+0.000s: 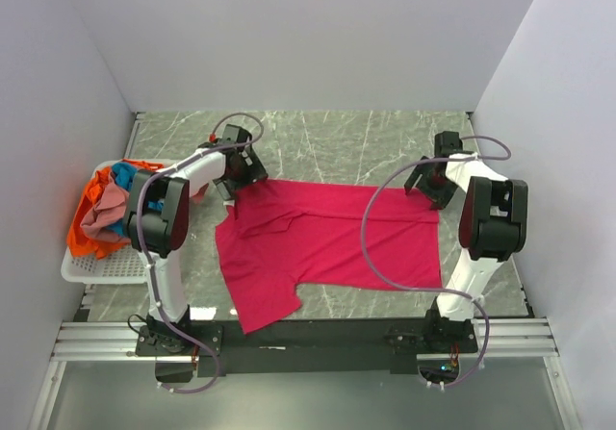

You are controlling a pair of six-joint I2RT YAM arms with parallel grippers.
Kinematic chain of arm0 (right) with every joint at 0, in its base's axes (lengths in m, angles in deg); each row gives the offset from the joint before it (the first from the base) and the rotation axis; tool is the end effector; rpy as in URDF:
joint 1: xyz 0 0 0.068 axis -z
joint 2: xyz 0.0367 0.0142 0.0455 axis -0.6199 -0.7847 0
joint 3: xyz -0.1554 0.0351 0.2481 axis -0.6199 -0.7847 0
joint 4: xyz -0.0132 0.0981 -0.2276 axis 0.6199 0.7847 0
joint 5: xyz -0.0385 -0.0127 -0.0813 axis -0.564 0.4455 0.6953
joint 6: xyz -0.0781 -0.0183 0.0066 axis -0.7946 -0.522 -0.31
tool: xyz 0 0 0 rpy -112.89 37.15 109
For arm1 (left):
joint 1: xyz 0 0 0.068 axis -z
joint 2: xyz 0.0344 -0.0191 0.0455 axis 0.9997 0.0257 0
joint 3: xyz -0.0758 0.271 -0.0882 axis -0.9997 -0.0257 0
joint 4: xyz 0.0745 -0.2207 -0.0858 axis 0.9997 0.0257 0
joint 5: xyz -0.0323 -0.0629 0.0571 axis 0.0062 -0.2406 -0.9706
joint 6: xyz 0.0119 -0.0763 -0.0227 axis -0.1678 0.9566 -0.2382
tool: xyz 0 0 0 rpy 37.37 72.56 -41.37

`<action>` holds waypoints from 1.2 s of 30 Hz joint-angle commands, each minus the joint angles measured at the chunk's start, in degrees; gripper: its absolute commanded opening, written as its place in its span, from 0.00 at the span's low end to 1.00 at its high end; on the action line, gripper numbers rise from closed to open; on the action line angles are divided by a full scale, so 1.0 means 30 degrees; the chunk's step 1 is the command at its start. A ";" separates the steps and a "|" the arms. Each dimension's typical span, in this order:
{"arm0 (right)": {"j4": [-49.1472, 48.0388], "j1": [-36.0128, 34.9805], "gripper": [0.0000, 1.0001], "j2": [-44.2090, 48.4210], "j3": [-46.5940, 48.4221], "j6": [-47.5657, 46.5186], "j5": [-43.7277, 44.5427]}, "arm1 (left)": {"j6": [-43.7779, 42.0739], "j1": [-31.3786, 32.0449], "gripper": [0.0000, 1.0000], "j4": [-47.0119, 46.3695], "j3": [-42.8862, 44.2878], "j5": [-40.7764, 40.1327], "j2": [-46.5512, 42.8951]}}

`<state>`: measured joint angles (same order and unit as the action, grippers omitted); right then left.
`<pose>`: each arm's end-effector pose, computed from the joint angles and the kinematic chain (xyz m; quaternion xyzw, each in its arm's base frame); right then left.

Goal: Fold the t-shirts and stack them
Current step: Fold the tshirt

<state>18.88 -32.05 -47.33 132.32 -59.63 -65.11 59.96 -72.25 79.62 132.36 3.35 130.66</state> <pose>0.3773 -0.0405 0.1635 0.2782 0.9413 0.0397 0.1872 0.4036 -0.1117 0.1700 -0.2682 0.9359 -0.0828 0.2130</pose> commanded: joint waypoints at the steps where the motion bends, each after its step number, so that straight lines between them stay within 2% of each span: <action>1: 0.0592 0.0490 0.85 -0.1605 0.1143 -0.0029 0.0720 | -0.0535 -0.0385 0.99 -0.0639 0.1089 0.0543 0.1701; 5: 0.1939 0.0665 0.87 -0.2805 0.3572 -0.0438 0.1306 | -0.0507 -0.0706 0.99 -0.0083 0.3317 0.0603 0.3456; 9: 0.2408 0.1076 0.87 -0.4386 0.6234 -0.0528 0.0281 | -0.0390 -0.1029 0.99 0.0442 0.6561 0.0836 0.5216; 14: 0.3432 0.1252 0.87 -0.6262 0.9719 -0.0674 -0.0246 | -0.0448 -0.1234 0.99 0.1233 0.9264 0.0310 0.6740; 18: 0.3552 0.1282 0.87 -0.6325 1.1249 -0.1142 -0.1006 | -0.0681 -0.1323 1.00 0.1209 1.1431 0.0690 0.6569; 23: 0.4079 0.1311 0.89 -0.4190 1.1667 -0.1231 -0.1243 | -0.1355 -0.1235 1.00 0.1528 1.2960 0.0984 0.4496; 25: 0.3266 0.1282 0.89 -0.2207 1.0469 -0.1143 -0.1418 | -0.1531 -0.1089 0.99 0.1413 1.1911 0.0635 0.3263; 26: 0.2940 0.1282 0.90 -0.1409 0.8896 -0.0969 -0.1447 | -0.1561 -0.0914 0.99 0.1325 1.1209 0.0487 0.1807; 28: 0.1947 0.1311 0.90 0.0985 0.6986 -0.0676 -0.1419 | -0.1329 -0.0679 0.99 0.0888 0.8225 0.0108 0.0102; 31: 0.0047 0.1282 0.90 0.4441 0.2214 0.0376 -0.1418 | -0.0394 -0.0065 1.00 0.0447 0.3218 -0.0246 -0.3502; 32: -0.0399 0.1282 0.90 0.5299 -0.0149 0.0671 -0.1360 | -0.0099 0.0343 1.00 0.0242 0.1986 -0.0450 -0.5222; 33: -0.1099 0.1282 0.90 0.6845 -0.1303 0.0935 -0.1244 | 0.0397 0.0608 0.99 0.0211 -0.0346 -0.0539 -0.6109; 36: -0.1779 0.1282 0.90 0.9427 -0.4735 0.1931 -0.0863 | 0.1598 0.2042 0.99 0.0707 -0.4307 -0.1592 -0.9129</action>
<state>18.22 -28.51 -24.27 125.93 -57.75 -68.83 60.47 -69.30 80.38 128.87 1.90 107.91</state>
